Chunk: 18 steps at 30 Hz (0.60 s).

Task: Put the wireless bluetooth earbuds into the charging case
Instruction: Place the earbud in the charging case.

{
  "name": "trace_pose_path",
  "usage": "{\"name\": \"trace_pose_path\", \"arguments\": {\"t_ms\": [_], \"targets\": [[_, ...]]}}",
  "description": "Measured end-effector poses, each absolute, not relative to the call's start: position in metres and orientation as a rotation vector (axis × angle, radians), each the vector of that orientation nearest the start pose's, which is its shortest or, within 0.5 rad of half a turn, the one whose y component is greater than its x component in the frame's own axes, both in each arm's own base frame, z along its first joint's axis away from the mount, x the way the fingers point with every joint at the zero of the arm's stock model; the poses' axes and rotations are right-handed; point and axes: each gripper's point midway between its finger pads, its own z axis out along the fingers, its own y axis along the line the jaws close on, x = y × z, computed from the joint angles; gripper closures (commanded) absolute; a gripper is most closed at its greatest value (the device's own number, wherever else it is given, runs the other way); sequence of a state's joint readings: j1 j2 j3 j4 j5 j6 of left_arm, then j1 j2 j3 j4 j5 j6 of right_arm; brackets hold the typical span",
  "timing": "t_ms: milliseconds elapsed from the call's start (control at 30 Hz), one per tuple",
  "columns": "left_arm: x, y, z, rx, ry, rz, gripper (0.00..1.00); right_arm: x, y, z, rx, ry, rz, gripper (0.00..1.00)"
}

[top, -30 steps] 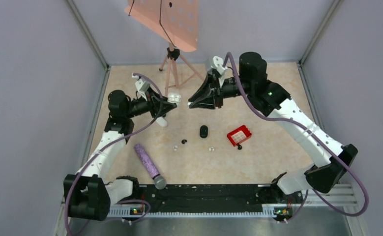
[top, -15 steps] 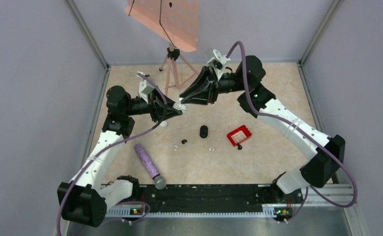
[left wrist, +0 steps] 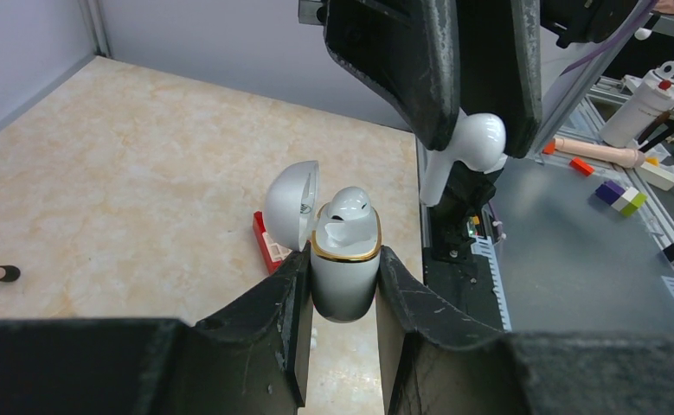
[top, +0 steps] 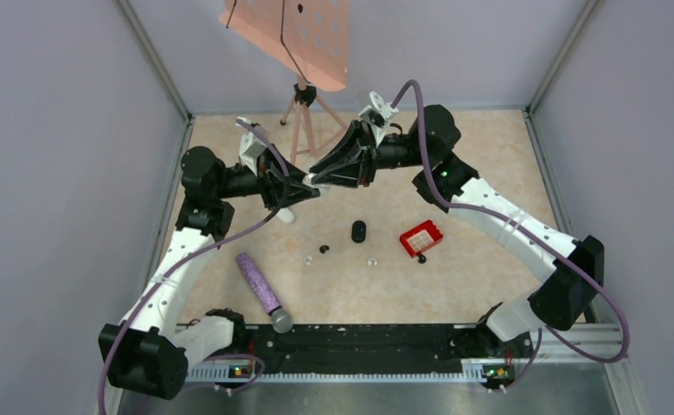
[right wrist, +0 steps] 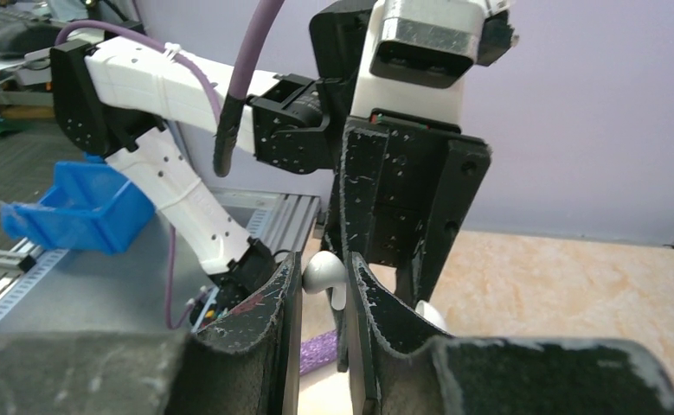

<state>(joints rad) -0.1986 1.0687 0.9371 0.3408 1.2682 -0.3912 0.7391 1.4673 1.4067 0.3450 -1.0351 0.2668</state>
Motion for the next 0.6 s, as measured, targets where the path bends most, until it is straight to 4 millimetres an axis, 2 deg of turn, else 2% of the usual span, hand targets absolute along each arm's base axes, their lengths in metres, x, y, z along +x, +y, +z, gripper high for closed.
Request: {"name": "trace_pose_path", "arguments": {"t_ms": [300, 600], "targets": [[0.22, -0.22, 0.36, 0.979, 1.344, -1.329, 1.0, 0.204, 0.388, 0.429, -1.185, 1.022, 1.403, 0.91], [0.219, -0.22, 0.368, 0.978, 1.333, -1.329, 1.0, 0.215, 0.396, 0.418, -1.166, 1.056, 1.399, 0.91]]}}
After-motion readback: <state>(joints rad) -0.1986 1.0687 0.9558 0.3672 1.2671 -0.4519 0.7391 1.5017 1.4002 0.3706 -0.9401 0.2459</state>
